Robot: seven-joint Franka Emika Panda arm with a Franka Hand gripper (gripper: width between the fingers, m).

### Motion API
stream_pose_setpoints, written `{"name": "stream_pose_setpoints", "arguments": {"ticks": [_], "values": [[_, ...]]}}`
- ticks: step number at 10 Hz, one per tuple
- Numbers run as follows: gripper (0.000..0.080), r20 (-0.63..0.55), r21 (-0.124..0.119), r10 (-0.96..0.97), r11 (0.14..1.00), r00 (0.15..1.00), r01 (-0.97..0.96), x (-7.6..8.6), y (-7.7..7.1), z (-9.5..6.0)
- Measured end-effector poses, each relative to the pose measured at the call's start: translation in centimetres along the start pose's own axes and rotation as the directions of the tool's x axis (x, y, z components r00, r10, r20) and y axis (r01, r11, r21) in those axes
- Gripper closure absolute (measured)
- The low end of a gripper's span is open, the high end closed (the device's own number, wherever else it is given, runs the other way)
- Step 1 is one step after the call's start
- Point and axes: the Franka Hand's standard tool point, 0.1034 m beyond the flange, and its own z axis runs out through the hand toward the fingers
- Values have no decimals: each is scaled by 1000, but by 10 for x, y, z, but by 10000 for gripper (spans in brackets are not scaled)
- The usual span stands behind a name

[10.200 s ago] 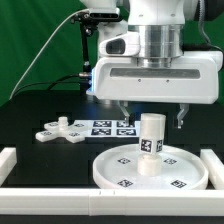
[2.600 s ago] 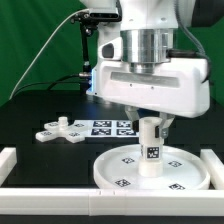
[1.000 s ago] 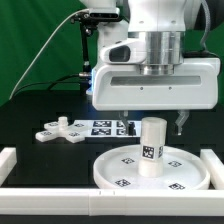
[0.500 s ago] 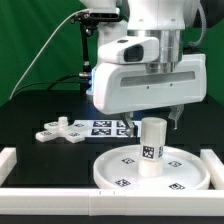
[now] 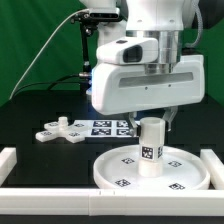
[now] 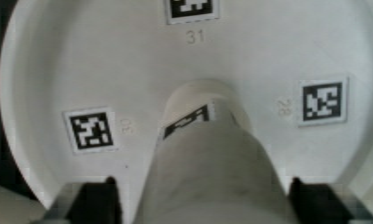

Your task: Assemble round table

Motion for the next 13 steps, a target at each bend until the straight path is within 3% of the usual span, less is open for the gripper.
{"name": "stream_pose_setpoints", "arguments": {"ticks": [3, 6, 8, 11, 12, 13], "values": [[393, 1, 0, 229, 973, 973, -229, 0, 0, 1], [393, -38, -2, 590, 807, 807, -590, 3, -6, 3], [393, -42, 7, 806, 591, 590, -807, 3, -5, 4], [393, 1, 68, 984, 179, 179, -982, 1, -3, 4], [393, 12, 73, 996, 88, 89, -993, 0, -3, 4], [393, 14, 73, 998, 61, 62, -995, 0, -3, 4]]}}
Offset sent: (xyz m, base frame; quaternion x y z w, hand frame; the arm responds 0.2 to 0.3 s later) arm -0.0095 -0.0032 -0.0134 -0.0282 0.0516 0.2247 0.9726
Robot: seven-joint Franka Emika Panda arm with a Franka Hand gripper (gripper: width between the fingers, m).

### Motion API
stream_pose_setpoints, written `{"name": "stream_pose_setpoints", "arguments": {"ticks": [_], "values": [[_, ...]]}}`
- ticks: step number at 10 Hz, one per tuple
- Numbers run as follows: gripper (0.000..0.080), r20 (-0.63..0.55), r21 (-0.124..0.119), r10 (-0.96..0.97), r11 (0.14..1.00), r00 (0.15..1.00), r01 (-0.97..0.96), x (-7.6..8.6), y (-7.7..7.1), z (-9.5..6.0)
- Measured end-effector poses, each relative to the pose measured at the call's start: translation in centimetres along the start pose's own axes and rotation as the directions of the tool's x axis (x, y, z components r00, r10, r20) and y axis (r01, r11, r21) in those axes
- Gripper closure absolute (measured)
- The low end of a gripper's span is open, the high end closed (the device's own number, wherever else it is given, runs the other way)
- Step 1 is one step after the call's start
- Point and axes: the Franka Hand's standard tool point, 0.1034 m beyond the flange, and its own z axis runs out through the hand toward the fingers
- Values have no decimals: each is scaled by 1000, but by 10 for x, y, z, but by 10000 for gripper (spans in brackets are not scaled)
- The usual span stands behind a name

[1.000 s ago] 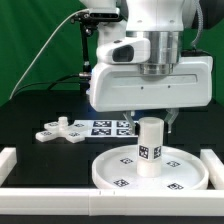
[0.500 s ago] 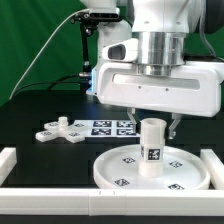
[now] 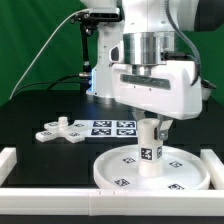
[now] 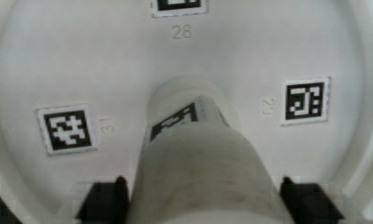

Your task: Assemble round table

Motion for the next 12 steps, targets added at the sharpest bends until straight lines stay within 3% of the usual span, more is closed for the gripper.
{"name": "stream_pose_setpoints", "arguments": {"ticks": [2, 3, 4, 5, 7, 9, 10, 11, 12], "values": [[393, -1, -1, -43, 999, 999, 43, 0, 0, 1], [225, -4, -8, -131, 991, 991, 131, 0, 0, 0], [173, -4, -21, -345, 938, 938, 345, -1, -2, -1], [173, 7, -28, -510, 860, 860, 510, -5, -4, -3], [151, -38, 1, -579, 815, 815, 579, -13, -4, -14], [150, -34, -10, -693, 721, 720, 693, -10, -1, -12], [150, -35, -14, -755, 656, 655, 755, -10, -1, -12], [150, -40, -26, -848, 530, 529, 848, -7, -1, -13], [150, -43, -49, -941, 337, 335, 940, 1, -2, -14]]}}
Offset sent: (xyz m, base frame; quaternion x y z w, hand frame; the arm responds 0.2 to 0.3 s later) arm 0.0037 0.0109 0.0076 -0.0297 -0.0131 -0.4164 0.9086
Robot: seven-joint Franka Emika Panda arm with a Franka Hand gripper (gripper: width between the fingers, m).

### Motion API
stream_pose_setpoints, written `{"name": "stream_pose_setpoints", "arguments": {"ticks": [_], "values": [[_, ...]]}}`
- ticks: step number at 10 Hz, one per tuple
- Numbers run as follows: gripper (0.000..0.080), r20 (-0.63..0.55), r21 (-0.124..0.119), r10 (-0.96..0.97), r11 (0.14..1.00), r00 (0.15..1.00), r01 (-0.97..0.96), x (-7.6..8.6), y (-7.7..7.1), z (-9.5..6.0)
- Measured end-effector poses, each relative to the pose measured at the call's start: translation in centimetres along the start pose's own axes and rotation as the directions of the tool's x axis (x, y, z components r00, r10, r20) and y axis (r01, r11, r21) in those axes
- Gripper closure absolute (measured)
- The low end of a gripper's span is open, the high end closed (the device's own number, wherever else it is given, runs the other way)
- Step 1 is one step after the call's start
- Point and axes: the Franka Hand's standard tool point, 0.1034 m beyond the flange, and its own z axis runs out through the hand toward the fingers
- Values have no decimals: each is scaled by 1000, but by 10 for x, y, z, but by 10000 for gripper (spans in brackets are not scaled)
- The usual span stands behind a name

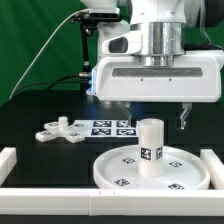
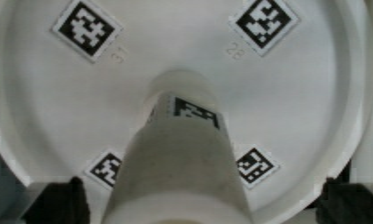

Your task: Assemble round table

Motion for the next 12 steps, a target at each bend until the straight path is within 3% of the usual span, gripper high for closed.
{"name": "stream_pose_setpoints", "arguments": {"ticks": [1, 4, 5, 6, 8, 9, 10, 12], "values": [[150, 0, -14, -180, 984, 984, 180, 3, 5, 1], [150, 10, -24, -388, 921, 922, 388, 5, 10, 1], [150, 34, -7, -415, 910, 909, 416, 2, 9, 2], [150, 108, 54, -414, 910, 904, 411, 0, 5, 1], [150, 121, 74, -500, 866, 857, 495, 5, -2, 2], [150, 123, 77, -544, 839, 830, 538, 3, -7, 5], [150, 97, 54, -550, 835, 829, 548, 8, -6, 6], [150, 94, 48, -541, 841, 836, 539, 8, -5, 6]]}}
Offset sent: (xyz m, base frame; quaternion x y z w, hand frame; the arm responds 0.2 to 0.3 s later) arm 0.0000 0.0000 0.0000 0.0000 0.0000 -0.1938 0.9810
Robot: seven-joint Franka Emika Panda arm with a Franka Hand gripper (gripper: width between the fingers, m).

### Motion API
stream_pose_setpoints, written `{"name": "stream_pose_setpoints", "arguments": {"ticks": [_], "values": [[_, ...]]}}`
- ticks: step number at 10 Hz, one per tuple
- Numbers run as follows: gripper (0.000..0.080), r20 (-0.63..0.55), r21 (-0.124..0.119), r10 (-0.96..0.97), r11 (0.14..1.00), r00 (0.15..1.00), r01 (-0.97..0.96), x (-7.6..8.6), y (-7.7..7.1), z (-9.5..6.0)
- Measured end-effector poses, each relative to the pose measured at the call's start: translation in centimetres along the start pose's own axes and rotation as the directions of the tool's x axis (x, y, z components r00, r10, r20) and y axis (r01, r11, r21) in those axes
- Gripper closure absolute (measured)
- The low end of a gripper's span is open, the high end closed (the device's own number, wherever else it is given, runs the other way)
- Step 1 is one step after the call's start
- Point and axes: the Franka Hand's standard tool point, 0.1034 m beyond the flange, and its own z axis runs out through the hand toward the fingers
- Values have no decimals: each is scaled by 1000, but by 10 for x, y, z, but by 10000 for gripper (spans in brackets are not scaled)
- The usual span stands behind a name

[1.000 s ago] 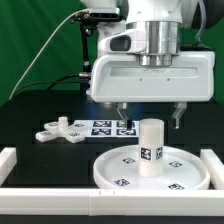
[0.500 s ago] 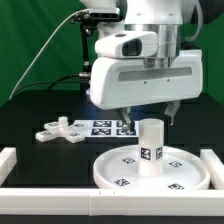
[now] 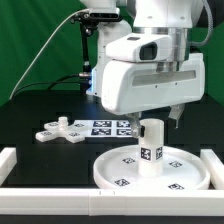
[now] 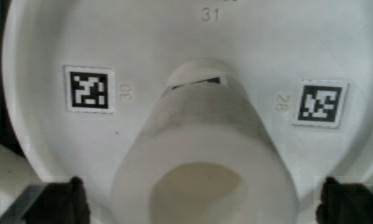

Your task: Assemble round table

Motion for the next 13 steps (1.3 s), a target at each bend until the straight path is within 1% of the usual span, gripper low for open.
{"name": "stream_pose_setpoints", "arguments": {"ticks": [1, 2, 3, 4, 5, 6, 7, 8, 9, 10, 11, 12, 13], "values": [[150, 0, 0, 20, 1000, 1000, -20, 0, 0, 0], [257, 0, 0, 21, 1000, 1000, -21, 0, 0, 0], [391, 0, 0, 25, 1000, 1000, -25, 0, 0, 0], [391, -1, 1, 132, 991, 991, -132, 0, 0, 0], [397, -1, 1, 182, 983, 983, -182, 0, 0, 0], [397, -1, 1, 272, 962, 962, -272, 0, 0, 0], [397, -31, -10, 404, 915, 914, -404, 3, 2, 1], [397, -58, -13, 520, 853, 852, -521, 4, 4, 0], [397, -63, -7, 606, 795, 793, -607, 3, 6, 0], [397, -63, 5, 737, 674, 673, -738, 1, 8, 0], [397, -63, 16, 855, 517, 515, -856, 0, 8, 1], [397, -50, 28, 922, 385, 383, -923, -2, 8, 1], [397, -40, 32, 949, 313, 312, -949, -3, 9, 1]]}}
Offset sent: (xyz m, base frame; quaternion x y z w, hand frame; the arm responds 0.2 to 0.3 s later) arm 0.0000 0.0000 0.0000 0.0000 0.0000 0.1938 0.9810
